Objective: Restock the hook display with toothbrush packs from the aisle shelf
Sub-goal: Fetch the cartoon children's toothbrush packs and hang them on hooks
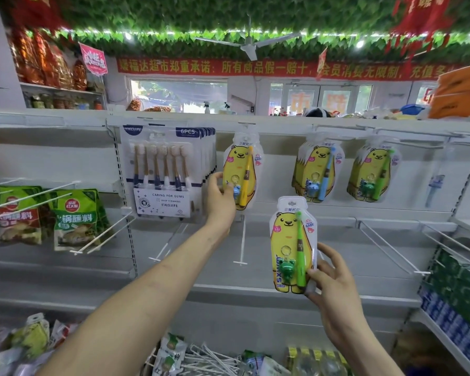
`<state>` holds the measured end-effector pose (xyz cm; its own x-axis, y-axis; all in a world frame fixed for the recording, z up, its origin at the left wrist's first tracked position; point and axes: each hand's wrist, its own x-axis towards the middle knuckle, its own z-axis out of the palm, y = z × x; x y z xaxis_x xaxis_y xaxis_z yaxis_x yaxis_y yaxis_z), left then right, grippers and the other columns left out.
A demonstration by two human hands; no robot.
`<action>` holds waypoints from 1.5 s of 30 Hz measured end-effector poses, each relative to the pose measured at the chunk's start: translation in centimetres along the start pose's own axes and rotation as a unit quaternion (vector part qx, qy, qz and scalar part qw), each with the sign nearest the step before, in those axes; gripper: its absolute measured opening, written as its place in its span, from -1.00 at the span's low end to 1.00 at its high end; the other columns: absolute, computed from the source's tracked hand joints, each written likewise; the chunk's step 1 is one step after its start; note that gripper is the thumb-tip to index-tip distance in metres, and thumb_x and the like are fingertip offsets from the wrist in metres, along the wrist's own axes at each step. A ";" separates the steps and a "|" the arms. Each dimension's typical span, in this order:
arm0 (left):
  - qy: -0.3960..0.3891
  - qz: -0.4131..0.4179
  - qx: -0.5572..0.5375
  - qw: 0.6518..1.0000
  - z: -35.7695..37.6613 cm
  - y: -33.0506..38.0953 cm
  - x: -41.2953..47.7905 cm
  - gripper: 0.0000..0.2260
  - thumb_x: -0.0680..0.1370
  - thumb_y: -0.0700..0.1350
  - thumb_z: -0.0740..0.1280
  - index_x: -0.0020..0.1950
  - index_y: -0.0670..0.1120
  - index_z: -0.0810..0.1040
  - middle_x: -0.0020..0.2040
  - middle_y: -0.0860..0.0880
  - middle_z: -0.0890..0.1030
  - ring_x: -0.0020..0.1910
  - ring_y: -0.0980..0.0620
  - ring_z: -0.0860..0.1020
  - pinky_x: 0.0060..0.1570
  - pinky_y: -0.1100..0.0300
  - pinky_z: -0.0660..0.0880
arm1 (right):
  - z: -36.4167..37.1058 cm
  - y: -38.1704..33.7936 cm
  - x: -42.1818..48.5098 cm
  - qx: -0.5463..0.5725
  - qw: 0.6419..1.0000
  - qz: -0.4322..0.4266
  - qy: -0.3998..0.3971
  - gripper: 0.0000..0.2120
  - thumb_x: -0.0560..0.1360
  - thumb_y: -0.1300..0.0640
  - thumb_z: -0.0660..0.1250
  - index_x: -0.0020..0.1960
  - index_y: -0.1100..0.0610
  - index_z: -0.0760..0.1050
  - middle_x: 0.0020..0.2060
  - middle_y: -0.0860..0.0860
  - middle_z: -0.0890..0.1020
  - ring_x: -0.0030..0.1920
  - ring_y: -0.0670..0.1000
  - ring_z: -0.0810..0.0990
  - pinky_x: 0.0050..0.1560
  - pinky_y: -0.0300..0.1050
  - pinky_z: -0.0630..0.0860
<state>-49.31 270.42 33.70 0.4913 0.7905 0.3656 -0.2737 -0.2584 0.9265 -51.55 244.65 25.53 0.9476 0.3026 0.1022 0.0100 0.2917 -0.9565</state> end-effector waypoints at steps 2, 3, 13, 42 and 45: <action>0.003 -0.004 0.025 1.000 0.7 -0.3 1.3 -0.83 0.72 -0.11 0.26 0.24 0.15 0.43 0.08 0.01 0.63 0.00 0.05 0.67 -0.04 0.02 0.68 | 0.0 0.2 0.3 -0.006 1.000 0.006 0.002 -0.53 0.65 0.45 0.15 0.33 -0.03 0.51 0.07 0.04 0.74 0.13 0.22 0.72 -0.02 0.24 0.65; -0.001 -0.009 0.030 1.000 1.0 -0.4 1.8 -0.83 0.72 -0.11 0.26 0.23 0.17 0.43 0.09 0.00 0.63 0.00 0.04 0.67 -0.01 -0.02 0.69 | 0.0 0.3 0.5 -0.008 1.000 0.007 0.003 -0.52 0.65 0.46 0.15 0.33 -0.03 0.51 0.07 0.04 0.74 0.14 0.22 0.71 0.01 0.27 0.65; -0.013 -0.047 0.000 0.999 3.9 -2.3 3.2 -0.84 0.73 -0.01 0.24 0.29 0.16 0.39 0.16 0.02 0.64 0.07 -0.02 0.68 0.04 -0.14 0.69 | -0.8 -0.4 1.6 -0.008 1.000 0.012 0.006 -0.51 0.65 0.47 0.13 0.34 -0.02 0.51 0.06 0.07 0.74 -0.03 0.10 0.76 -0.19 0.08 0.68; -0.287 -0.026 -0.079 0.954 20.3 5.3 -20.8 -0.87 0.71 -0.13 0.31 0.10 -0.02 0.66 -0.08 0.02 0.74 -0.11 -0.01 0.70 -0.18 0.15 0.62 | -19.1 -12.2 5.9 -0.080 0.985 -0.127 0.084 -0.91 0.66 0.16 0.34 0.15 0.08 0.58 -0.03 0.07 0.75 0.05 0.14 0.74 0.14 0.37 0.63; -0.274 -0.010 -0.083 0.958 23.6 6.0 -22.2 -0.88 0.71 -0.10 0.31 0.12 -0.04 0.65 -0.03 -0.01 0.74 -0.04 -0.07 0.71 -0.12 0.07 0.65 | -22.6 -14.0 7.3 -0.082 0.987 -0.120 0.060 -0.90 0.67 0.14 0.33 0.18 0.09 0.55 -0.02 0.06 0.75 0.03 0.13 0.75 0.13 0.34 0.65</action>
<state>-42.30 238.21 33.31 0.8461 0.3720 0.3818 -0.3651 -0.1174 0.9235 -37.53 222.24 33.48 0.9426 0.1293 0.3079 0.2817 0.1875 -0.9410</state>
